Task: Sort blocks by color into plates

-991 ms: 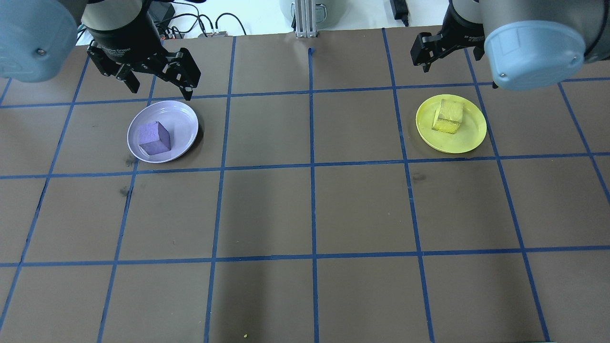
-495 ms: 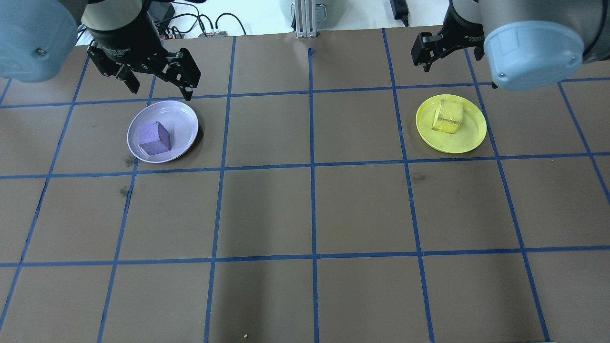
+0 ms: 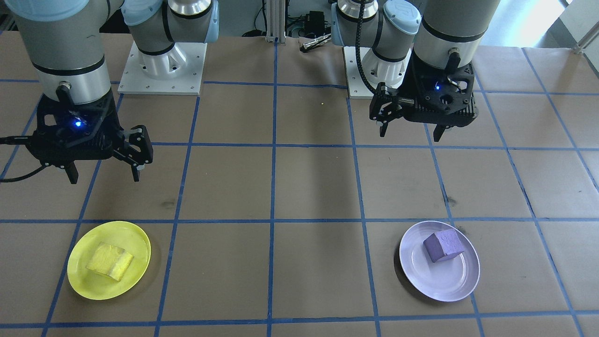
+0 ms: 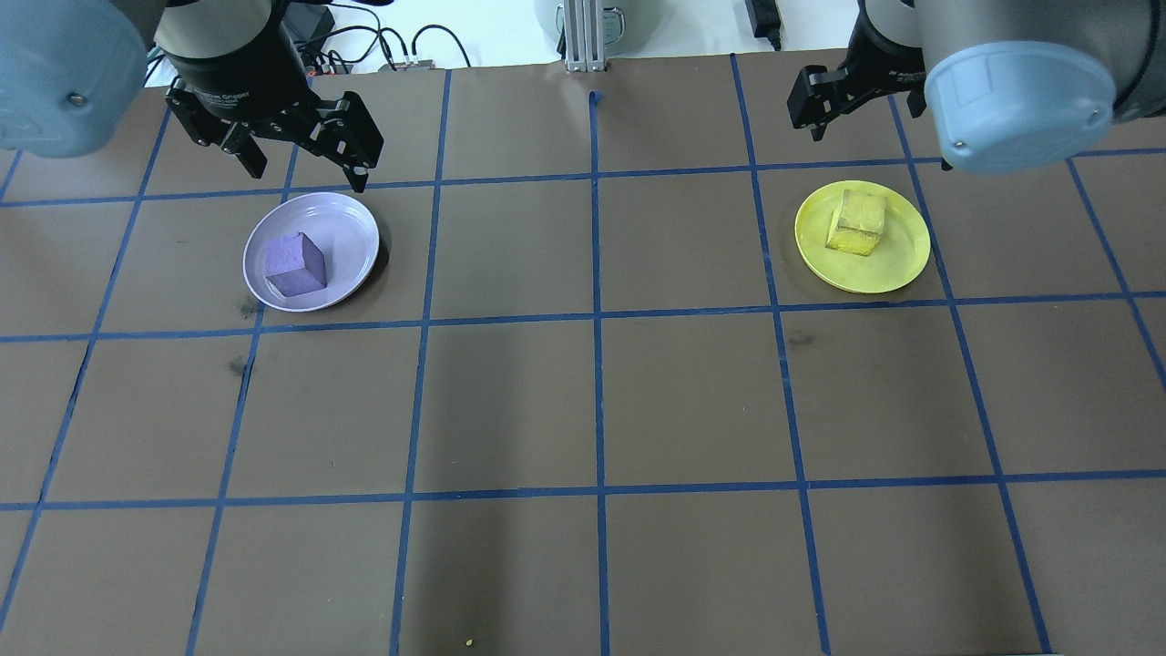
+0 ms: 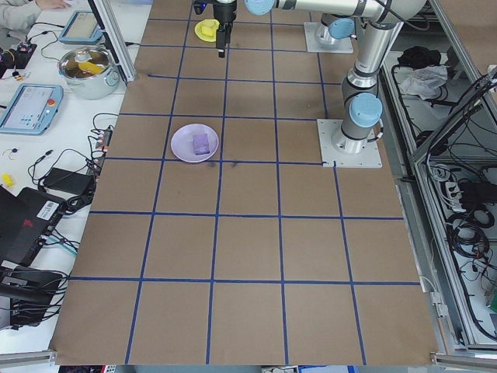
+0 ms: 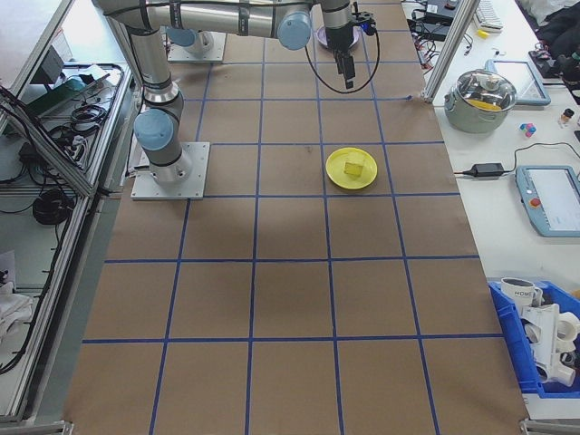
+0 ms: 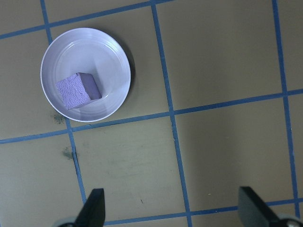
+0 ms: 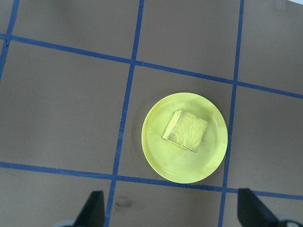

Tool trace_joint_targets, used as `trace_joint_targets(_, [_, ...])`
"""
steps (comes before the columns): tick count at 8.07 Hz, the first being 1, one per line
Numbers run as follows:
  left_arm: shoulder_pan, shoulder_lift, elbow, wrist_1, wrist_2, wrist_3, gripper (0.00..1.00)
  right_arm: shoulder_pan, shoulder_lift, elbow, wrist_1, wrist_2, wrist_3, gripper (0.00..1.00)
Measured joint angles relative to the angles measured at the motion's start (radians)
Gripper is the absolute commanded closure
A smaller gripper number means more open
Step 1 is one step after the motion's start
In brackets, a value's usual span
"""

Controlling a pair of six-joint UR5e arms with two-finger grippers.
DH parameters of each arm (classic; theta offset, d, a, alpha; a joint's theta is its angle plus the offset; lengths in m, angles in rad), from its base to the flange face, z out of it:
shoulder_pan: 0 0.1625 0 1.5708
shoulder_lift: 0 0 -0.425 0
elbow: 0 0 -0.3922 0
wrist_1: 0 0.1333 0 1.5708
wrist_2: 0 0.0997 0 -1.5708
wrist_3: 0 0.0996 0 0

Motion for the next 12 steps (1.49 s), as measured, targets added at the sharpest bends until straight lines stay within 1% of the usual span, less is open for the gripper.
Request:
trace_joint_targets(3, [0.000,0.000,-0.001,0.000,0.000,0.000,0.00,0.001,-0.022,-0.011,0.006,0.014,-0.047,0.00])
trace_joint_targets(5, [0.000,0.000,0.000,0.000,0.000,0.000,0.00,0.000,-0.042,-0.016,0.042,0.019,-0.031,0.00])
trace_joint_targets(6, [0.000,0.000,0.000,0.000,0.000,0.000,0.00,0.000,-0.046,-0.016,0.057,0.035,-0.007,0.00])
trace_joint_targets(8, [0.000,0.002,-0.001,0.000,0.001,0.000,0.00,0.000,-0.045,-0.015,0.080,0.129,0.028,0.00])
trace_joint_targets(9, [0.000,0.004,-0.001,0.000,0.001,0.000,0.00,0.000,-0.046,-0.013,0.089,0.154,0.036,0.00])
trace_joint_targets(12, [0.000,0.006,-0.001,0.000,0.000,0.000,0.00,0.001,-0.046,0.004,0.096,0.170,0.041,0.00])
